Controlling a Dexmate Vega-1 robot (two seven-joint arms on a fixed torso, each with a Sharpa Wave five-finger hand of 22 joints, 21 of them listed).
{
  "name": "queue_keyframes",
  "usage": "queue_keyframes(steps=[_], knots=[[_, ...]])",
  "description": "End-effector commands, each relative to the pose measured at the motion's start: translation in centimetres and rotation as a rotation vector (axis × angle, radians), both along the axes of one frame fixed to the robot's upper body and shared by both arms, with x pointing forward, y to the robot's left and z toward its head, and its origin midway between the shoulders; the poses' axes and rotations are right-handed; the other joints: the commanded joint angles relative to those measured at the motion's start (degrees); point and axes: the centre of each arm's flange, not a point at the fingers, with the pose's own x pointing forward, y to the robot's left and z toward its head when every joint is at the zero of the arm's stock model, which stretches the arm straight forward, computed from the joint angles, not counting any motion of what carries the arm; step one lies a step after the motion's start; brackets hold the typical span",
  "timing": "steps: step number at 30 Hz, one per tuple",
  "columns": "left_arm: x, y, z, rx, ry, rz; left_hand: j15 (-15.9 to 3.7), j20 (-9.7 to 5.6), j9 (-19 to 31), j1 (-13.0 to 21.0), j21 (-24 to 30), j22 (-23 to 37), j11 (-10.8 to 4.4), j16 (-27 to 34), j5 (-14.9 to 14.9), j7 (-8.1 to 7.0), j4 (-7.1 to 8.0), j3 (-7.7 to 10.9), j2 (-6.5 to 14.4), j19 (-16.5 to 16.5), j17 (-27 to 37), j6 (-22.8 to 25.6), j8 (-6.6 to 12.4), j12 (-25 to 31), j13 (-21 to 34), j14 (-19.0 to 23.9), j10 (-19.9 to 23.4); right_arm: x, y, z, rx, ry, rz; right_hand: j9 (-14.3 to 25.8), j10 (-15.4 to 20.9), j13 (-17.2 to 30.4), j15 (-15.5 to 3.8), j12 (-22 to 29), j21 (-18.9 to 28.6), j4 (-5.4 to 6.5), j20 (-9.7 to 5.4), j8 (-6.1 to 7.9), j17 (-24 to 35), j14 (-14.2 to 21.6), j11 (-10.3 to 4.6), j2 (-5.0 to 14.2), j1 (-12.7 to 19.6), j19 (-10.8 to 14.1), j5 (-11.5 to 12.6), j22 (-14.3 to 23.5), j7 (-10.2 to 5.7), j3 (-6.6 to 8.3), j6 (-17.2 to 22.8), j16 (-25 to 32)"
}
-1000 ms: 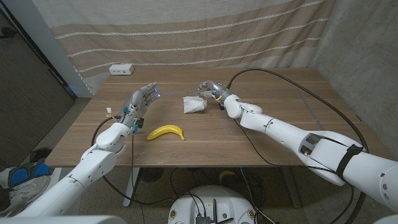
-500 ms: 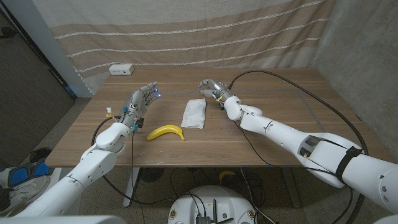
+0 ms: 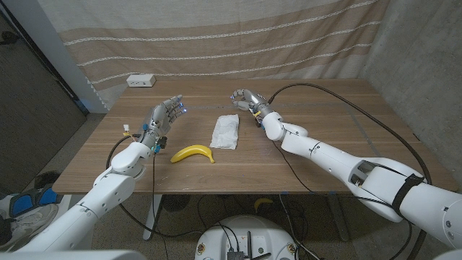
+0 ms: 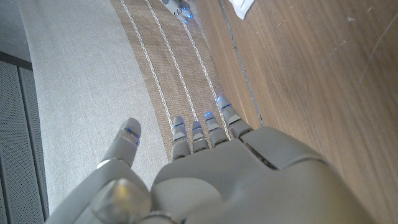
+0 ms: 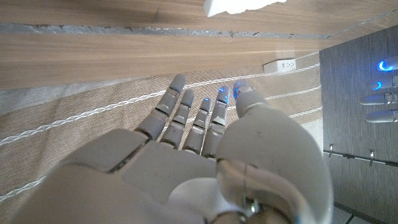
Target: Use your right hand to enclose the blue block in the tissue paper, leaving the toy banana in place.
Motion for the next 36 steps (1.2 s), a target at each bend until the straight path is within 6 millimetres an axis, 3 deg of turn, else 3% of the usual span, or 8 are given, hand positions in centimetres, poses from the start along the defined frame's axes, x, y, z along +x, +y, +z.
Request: queue_keyframes(steps=[1, 12, 26, 30, 36], knots=[[-0.1, -0.2, 0.1, 0.008, -0.002, -0.006, 0.3, 0.12, 0.3, 0.5, -0.3, 0.3, 0.14, 0.1, -0.1, -0.3, 0.08, -0.09, 0.1, 0.2, 0.1, 0.0, -0.06, -0.1, 0.3, 0.0, 0.1, -1.3, -1.6, 0.4, 0.142, 0.04, 0.115, -0.5, -0.1, 0.1, -4.91, -0.1, 0.5, 1.23, 0.54, -0.56, 0.3, -0.5, 1.15, 0.09, -2.9, -0.4, 0.4, -0.1, 1.05, -0.54, -0.6, -0.2], [-0.5, -0.2, 0.0, 0.017, -0.008, -0.012, 0.32, 0.11, 0.3, 0.5, -0.4, 0.3, -0.03, 0.1, -0.1, -0.37, 0.07, -0.17, 0.1, 0.3, 0.1, -0.1, -0.06, -0.1, 0.3, 0.1, 0.0, -3.0, -3.5, 0.6, 0.32, 0.094, 0.271, -1.5, -1.7, 0.1, -3.61, -0.3, 0.3, 2.86, 1.34, -1.92, 0.8, -0.9, 2.74, 0.54, -7.7, -1.6, 0.9, 0.0, 2.04, -1.78, -5.3, -0.3], [-1.5, 0.2, -0.4, 0.03, 0.009, -0.012, 0.29, 0.13, 0.3, 0.5, -0.6, 0.3, 0.0, 0.1, -0.1, -0.41, 0.1, -0.25, 0.1, 0.4, 0.1, -0.1, -0.06, -0.1, 0.3, 0.1, 0.0, -3.9, -6.0, -0.5, 0.505, 0.174, 0.446, -2.8, -5.7, -0.5, -2.07, -1.2, -1.1, 3.89, 1.99, -1.96, 0.3, -4.4, 4.11, 0.36, -12.9, -5.3, 0.9, -0.2, 1.79, -3.21, -10.3, -2.4], [-1.6, 0.2, -0.4, 0.034, 0.019, -0.015, 0.28, 0.09, 0.3, 0.5, -0.6, 0.3, 0.08, 0.1, -0.1, -0.42, 0.11, -0.26, 0.1, 0.4, 0.1, -0.1, -0.06, -0.1, 0.3, 0.0, 0.0, -4.1, -7.0, -0.8, 0.548, 0.188, 0.491, -3.2, -6.9, -1.0, -1.43, -1.3, -1.9, 4.65, 2.1, -1.99, -0.3, -5.6, 4.45, 0.36, -15.4, -7.1, 0.5, -0.3, 1.68, -3.9, -12.0, -3.3], [-1.4, -0.1, -0.2, 0.056, 0.028, -0.028, 0.3, 0.11, 0.3, 0.5, -0.7, 0.3, 0.01, 0.1, -0.1, -0.45, 0.13, -0.28, 0.1, 0.4, 0.1, -0.2, -0.08, -0.1, 0.3, 0.1, 0.1, -4.4, -8.5, -1.5, 0.613, 0.196, 0.532, -3.6, -8.3, -1.7, -0.8, -1.3, -3.0, 6.45, 3.73, -1.97, -1.1, -7.2, 5.27, 0.37, -20.0, -8.8, -0.6, -0.5, 1.78, -5.26, -14.2, -4.6]])
